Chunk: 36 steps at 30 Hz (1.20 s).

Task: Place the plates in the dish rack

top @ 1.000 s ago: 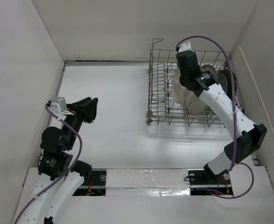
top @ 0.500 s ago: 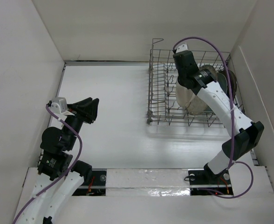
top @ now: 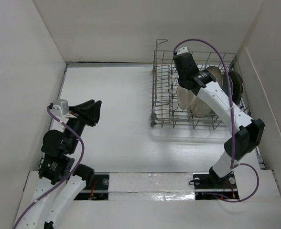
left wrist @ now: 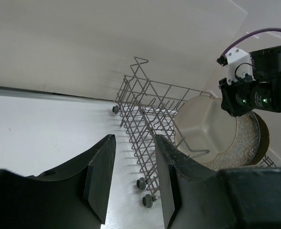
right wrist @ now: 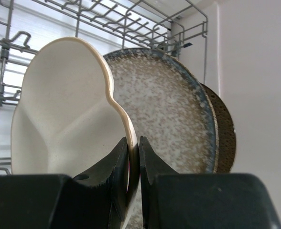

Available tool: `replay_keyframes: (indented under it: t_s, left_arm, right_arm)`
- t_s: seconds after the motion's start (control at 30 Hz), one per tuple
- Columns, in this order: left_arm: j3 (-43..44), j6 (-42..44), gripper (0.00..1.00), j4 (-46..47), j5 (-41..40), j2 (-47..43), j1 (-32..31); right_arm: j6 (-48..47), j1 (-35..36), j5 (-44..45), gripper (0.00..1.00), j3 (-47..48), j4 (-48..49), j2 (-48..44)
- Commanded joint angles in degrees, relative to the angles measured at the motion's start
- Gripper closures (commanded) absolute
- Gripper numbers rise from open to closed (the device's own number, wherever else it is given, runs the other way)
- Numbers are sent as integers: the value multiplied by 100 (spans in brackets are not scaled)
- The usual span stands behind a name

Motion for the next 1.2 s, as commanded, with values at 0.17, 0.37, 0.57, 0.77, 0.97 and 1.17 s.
replay_keyframes:
  t_s: [0.17, 0.37, 0.57, 0.77, 0.97, 1.17]
  left_arm:
    - [-3, 48, 64, 212, 24, -33, -25]
    - [-11, 39, 64, 221, 42, -15, -25]
    - [-20, 39, 64, 221, 42, -15, -25]
    - [-20, 39, 64, 221, 42, -7, -25]
    - [-12, 39, 64, 221, 51, 2, -25]
    - [-20, 57, 64, 221, 42, -6, -25]
  right_arm:
    - [-115, -34, 270, 100, 342, 580, 34]
    - [-185, 80, 305, 100, 193, 667, 51]
    - [-194, 204, 384, 92, -62, 826, 244]
    - [-150, 256, 464, 77, -300, 1054, 236]
    - [-27, 309, 367, 68, -308, 1107, 245]
    - [131, 432, 235, 67, -502, 1310, 297]
